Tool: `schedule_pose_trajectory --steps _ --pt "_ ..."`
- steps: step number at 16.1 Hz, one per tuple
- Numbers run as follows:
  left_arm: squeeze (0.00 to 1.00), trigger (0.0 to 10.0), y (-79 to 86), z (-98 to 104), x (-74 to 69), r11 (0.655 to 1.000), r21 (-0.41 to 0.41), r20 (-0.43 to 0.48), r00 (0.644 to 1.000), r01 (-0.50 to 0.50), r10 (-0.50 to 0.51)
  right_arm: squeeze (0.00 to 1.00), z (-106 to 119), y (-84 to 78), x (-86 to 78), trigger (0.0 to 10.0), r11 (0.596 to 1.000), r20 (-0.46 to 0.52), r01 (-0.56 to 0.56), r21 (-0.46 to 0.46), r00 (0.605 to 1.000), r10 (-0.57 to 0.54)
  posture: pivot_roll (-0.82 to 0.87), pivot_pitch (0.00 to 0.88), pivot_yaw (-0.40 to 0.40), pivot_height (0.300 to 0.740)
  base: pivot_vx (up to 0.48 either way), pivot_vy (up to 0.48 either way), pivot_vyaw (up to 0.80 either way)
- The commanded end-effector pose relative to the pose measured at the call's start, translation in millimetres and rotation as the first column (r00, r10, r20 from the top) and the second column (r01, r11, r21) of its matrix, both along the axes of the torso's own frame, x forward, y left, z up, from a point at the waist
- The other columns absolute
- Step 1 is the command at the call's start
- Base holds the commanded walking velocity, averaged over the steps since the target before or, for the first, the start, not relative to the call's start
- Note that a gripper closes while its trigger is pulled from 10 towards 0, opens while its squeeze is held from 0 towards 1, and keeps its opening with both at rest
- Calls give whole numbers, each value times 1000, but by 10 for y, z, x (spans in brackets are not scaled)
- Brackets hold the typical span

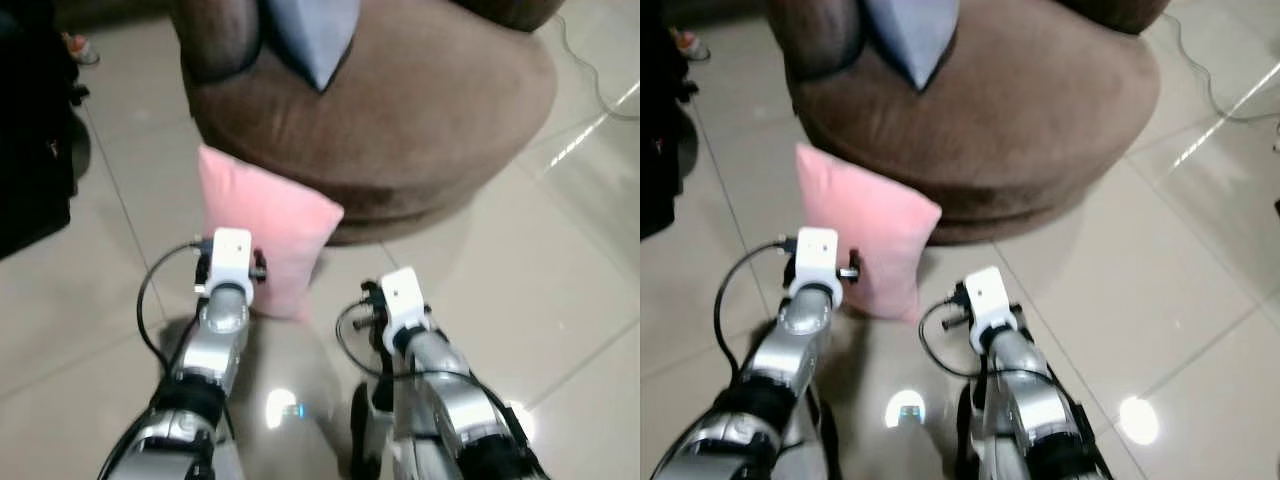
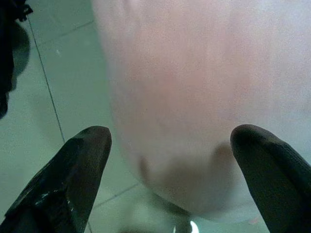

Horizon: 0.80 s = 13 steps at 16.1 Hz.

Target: Move the pillow to the sofa from floor

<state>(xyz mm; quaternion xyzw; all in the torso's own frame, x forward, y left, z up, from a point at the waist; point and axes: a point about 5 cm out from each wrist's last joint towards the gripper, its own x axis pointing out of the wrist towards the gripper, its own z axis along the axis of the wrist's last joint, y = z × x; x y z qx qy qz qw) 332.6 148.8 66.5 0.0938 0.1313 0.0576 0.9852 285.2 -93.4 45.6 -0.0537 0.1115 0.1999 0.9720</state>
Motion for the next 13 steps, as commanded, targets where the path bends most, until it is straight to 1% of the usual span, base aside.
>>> schedule_pose_trajectory --steps 1,2,7,10,13 --pt "0 10000 -58 -56 -32 1000 -17 -20 1000 17 -17 0 -64 -50 -40 10000 1000 -30 10 -10 999 -10 -19 273 -88 443 450 0 0" --pt "0 10000 -60 -58 -33 1000 -16 -22 1000 17 -18 0 -65 -48 -40 10000 1000 -31 10 -10 999 -10 -19 274 -87 443 390 0 0" --pt "0 10000 -67 -52 -31 1000 -4 -19 1000 24 -24 0 -72 -43 -47 10000 1000 -35 12 -9 999 -12 -19 278 -85 443 0 0 0" --pt "0 10000 -59 -49 -27 1000 -13 -21 1000 21 -21 0 -72 -44 -43 10000 1000 -36 13 -9 999 -13 -19 282 -85 443 0 0 0" --pt "0 10000 -41 -53 -24 999 -44 -28 1000 -5 4 0 -75 -55 -48 10000 1000 -39 12 -9 999 -12 -20 284 -86 443 321 339 0"
